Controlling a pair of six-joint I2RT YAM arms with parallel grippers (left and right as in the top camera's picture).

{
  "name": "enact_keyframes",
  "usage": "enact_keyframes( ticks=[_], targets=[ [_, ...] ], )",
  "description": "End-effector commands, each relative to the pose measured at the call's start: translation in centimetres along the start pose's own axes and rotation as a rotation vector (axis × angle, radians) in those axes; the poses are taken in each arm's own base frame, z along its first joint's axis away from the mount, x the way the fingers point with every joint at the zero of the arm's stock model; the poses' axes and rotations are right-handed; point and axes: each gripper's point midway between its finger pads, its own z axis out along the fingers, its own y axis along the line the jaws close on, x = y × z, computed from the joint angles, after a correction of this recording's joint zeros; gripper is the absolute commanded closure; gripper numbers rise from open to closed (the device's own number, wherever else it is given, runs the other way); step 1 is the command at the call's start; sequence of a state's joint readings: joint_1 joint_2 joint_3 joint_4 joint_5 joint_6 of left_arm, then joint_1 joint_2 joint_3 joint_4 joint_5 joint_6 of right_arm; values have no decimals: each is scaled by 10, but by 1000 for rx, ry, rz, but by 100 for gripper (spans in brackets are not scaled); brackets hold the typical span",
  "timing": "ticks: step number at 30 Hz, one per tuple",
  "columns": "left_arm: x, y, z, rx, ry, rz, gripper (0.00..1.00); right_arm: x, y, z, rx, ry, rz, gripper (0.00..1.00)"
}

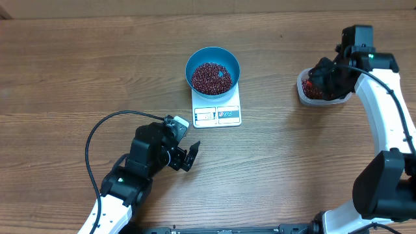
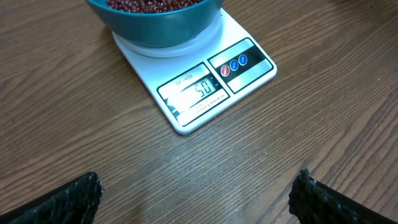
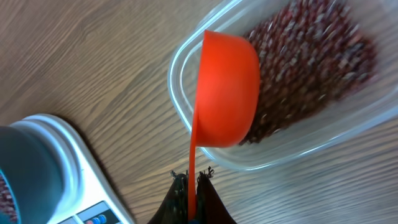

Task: Scoop item into bowl and weigh 150g on scale
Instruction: 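Lower the scoop into the container and release it with right gripper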

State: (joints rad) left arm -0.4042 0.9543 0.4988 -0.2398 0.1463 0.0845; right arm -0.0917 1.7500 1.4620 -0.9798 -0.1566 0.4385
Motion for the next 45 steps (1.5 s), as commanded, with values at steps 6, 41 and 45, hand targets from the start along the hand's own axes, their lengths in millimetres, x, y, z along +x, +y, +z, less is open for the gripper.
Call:
enact_keyframes(
  ticks=[6, 41, 45],
  targets=[
    [3, -2, 1, 10, 7, -2, 0, 3, 9, -1, -66, 8, 88, 96],
    [3, -2, 1, 10, 7, -2, 0, 18, -16, -34, -52, 33, 219, 27],
    [3, -2, 1, 9, 7, -2, 0, 20, -7, -76, -82, -20, 139, 24]
  ],
)
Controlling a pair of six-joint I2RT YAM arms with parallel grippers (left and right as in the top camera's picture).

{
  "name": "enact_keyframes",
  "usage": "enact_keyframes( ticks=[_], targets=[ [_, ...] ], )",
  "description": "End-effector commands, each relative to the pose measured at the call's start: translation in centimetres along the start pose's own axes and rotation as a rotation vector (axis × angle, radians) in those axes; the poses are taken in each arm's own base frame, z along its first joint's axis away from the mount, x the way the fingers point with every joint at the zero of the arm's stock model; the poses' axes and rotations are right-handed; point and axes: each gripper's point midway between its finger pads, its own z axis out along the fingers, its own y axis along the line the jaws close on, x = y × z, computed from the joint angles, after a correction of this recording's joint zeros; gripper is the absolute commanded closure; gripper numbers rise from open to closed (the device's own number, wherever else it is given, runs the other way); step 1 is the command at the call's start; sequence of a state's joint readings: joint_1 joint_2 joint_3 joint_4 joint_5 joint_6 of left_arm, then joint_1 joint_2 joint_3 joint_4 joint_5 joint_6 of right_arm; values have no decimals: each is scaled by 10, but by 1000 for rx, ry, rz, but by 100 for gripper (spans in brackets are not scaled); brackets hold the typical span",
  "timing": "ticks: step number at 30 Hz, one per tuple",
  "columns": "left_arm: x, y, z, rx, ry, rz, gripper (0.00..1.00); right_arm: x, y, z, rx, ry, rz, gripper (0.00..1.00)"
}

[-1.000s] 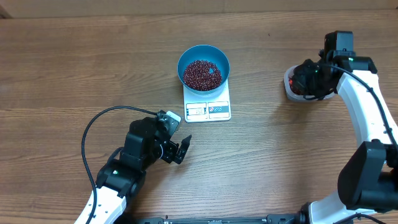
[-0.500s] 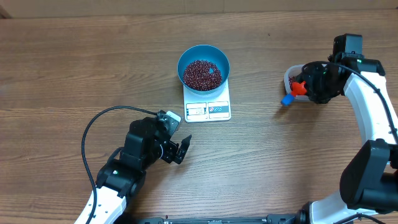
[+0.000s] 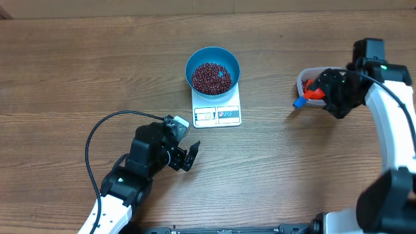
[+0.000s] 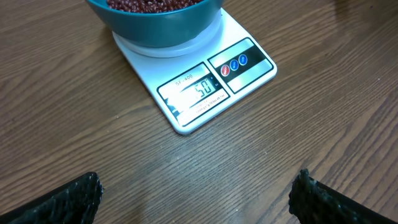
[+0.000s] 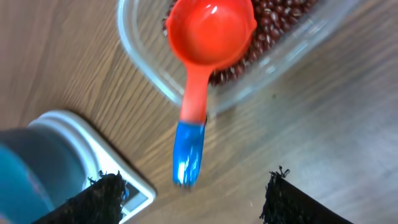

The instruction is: Scoop item into bowl and weigh 150g on scale

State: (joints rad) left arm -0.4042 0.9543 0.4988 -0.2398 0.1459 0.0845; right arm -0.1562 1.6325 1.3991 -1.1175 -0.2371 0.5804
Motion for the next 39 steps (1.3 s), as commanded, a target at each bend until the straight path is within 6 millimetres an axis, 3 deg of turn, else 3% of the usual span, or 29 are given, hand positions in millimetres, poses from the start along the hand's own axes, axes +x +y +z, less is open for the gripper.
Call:
enact_keyframes(
  ticks=[1, 6, 11, 16, 21, 27, 32, 39],
  targets=[
    [3, -2, 1, 10, 7, -2, 1, -2, 20, -56, -83, -113, -104, 23],
    [3, -2, 1, 10, 7, -2, 0, 30, 16, -118, -117, -166, -165, 19],
    [3, -2, 1, 10, 7, -2, 0, 64, 3, -156, -140, -201, -176, 0],
    [3, -2, 1, 10, 7, -2, 0, 89, -7, -183, -175, -254, -192, 0],
    [3, -2, 1, 10, 7, -2, 1, 94, -14, -194, -172, -308, -201, 0],
    [3, -2, 1, 10, 7, -2, 0, 94, -27, -194, -112, -319, -187, 0],
    [3, -2, 1, 10, 7, -2, 0, 85, -33, -196, -70, -370, -179, 0],
    [3, -2, 1, 10, 7, -2, 0, 72, -26, -202, -131, -566, -232, 0]
  ],
)
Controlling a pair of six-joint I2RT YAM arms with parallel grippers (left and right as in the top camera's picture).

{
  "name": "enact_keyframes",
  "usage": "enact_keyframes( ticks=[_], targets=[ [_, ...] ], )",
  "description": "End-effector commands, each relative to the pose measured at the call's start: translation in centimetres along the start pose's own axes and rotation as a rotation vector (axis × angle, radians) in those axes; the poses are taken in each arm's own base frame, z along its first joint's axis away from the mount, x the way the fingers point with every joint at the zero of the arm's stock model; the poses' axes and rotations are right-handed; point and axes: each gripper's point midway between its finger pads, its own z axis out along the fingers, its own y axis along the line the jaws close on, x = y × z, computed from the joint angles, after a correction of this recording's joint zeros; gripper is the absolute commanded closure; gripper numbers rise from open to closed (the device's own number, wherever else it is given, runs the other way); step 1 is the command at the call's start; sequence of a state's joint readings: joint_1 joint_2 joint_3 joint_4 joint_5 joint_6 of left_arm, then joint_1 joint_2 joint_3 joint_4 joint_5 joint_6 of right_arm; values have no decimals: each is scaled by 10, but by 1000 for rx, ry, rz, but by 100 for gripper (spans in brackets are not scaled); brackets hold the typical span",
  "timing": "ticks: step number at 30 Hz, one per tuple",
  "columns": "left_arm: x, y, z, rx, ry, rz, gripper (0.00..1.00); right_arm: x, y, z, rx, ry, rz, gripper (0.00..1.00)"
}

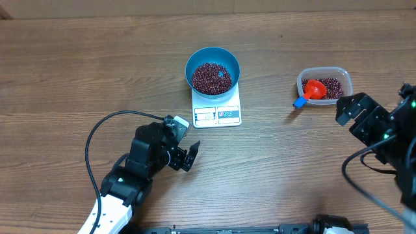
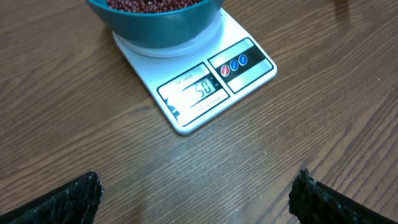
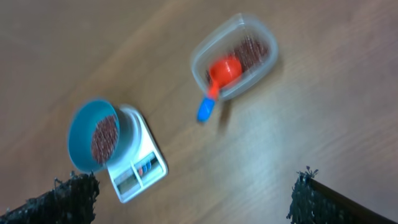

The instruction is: Scoop item into bowl and weigh 150g on scale

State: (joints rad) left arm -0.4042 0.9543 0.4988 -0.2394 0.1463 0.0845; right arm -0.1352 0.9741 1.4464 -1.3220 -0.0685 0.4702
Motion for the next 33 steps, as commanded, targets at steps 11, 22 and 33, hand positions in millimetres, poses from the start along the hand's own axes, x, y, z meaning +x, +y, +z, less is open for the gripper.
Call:
enact_keyframes(
  ticks=[11, 22, 33],
  targets=[
    [3, -2, 1, 10, 7, -2, 1, 15, -23, 26, -106, -346, -49, 0],
    [3, -2, 1, 10, 7, -2, 0, 34, -33, 61, -278, -587, -56, 0],
    [3, -2, 1, 10, 8, -2, 0, 57, -29, 83, -400, -736, -174, 0]
  ],
)
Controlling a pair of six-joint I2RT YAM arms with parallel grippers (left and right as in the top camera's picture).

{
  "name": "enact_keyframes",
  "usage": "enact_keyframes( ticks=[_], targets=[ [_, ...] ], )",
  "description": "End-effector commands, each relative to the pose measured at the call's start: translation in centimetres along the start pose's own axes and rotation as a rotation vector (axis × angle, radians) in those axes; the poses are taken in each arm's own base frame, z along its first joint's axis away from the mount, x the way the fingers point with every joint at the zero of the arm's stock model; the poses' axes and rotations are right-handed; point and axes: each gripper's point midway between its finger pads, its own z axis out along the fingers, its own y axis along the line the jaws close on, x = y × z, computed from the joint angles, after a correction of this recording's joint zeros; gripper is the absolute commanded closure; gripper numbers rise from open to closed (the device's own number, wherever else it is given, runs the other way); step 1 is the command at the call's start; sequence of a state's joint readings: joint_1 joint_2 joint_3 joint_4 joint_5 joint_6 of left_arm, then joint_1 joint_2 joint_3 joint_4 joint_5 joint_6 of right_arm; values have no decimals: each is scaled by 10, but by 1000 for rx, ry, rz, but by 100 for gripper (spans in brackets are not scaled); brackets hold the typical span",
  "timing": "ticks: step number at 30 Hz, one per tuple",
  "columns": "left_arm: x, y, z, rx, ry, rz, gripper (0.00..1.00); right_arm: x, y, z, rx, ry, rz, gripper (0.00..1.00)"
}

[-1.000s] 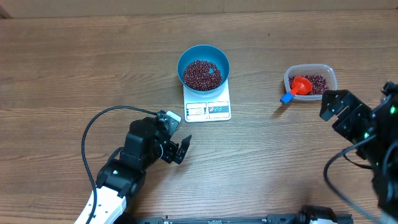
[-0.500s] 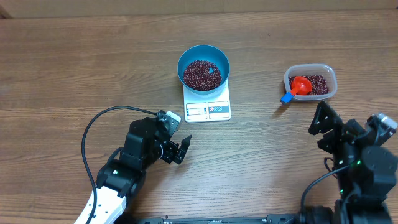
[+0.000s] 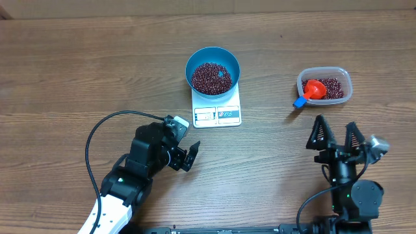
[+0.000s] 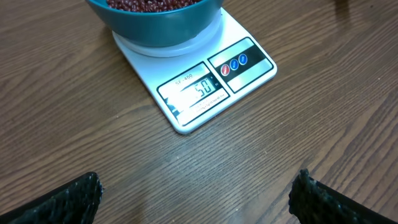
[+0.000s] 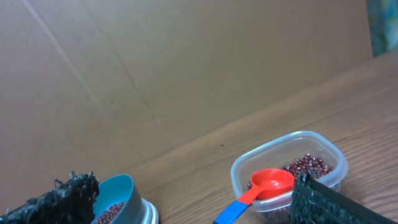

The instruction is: Scoop item into bowl and weigh 150g on scale

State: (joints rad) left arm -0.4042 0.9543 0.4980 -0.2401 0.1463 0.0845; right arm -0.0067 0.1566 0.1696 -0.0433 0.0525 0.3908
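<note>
A blue bowl [image 3: 212, 70] of red beans stands on the white scale [image 3: 217, 112], whose display [image 4: 202, 89] shows digits ending in 50. At the right, the red scoop with a blue handle [image 3: 311, 91] rests in a clear tub of beans [image 3: 324, 86], its handle hanging over the rim. My right gripper [image 3: 337, 138] is open and empty near the table's front right, facing the tub [image 5: 292, 162], the scoop [image 5: 267, 185] and the bowl [image 5: 115, 196]. My left gripper [image 3: 188, 157] is open and empty in front of the scale [image 4: 186, 106].
A brown cardboard wall [image 5: 186, 62] closes off the far side of the wooden table. The left arm's black cable [image 3: 97, 140] loops over the table at the front left.
My right gripper has moved from high at the right edge to low at the front right, now looking level across the table. The scoop, tub, bowl and left arm are unchanged.
My right gripper was first shut on the scoop's handle over the bean tub. Then it was open, with the scoop lying in the tub. After that it was away at the right edge, and now at the front right. The display has not changed throughout.
</note>
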Motion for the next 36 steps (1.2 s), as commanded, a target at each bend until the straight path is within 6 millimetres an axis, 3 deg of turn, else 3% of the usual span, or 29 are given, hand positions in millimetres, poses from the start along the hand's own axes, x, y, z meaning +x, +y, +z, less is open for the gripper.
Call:
enact_keyframes(
  ticks=[1, 9, 15, 36],
  targets=[
    [3, -2, 1, 10, 6, -2, 0, 7, -3, -2, -10, -20, -28, 0],
    [3, -2, 1, 10, 6, -2, 0, 23, -13, -4, -11, -42, -28, 0],
    [3, -2, 1, 10, 6, -2, 0, 47, -25, -4, 29, 36, -35, 0],
    [3, -2, 1, 10, 6, -2, 0, 47, -23, -4, 18, 39, -50, 0]
  ],
)
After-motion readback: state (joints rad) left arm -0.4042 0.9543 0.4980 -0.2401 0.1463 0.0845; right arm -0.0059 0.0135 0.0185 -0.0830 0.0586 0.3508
